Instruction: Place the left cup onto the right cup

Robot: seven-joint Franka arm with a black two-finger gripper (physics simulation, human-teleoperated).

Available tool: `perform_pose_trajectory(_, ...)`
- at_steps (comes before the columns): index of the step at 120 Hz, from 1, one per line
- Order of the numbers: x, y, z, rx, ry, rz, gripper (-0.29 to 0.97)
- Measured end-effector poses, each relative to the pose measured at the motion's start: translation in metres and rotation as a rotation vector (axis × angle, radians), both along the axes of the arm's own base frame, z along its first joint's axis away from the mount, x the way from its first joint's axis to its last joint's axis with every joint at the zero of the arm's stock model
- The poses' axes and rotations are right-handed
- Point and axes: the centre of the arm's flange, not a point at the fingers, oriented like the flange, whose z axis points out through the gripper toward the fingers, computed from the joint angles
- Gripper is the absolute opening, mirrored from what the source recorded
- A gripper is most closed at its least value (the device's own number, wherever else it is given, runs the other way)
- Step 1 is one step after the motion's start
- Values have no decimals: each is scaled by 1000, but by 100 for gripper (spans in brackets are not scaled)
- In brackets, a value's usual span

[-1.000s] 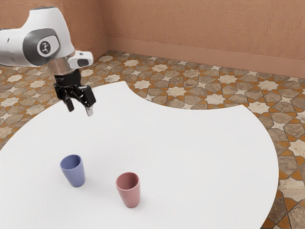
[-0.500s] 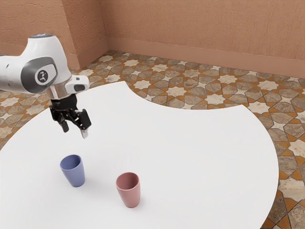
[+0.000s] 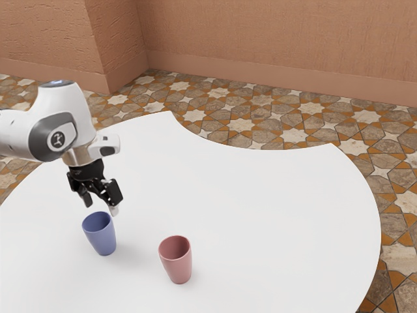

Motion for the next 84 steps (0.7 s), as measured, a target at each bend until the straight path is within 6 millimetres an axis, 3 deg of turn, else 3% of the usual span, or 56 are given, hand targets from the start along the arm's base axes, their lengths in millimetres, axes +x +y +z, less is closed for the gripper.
perform_pose_trajectory(28, 3, 1, -14, 7, -23, 6, 67)
perform_pose_trajectory(53, 3, 1, -30, 12, -12, 8, 49)
perform_pose_trajectory(84, 5, 1, -44, 17, -8, 15, 43)
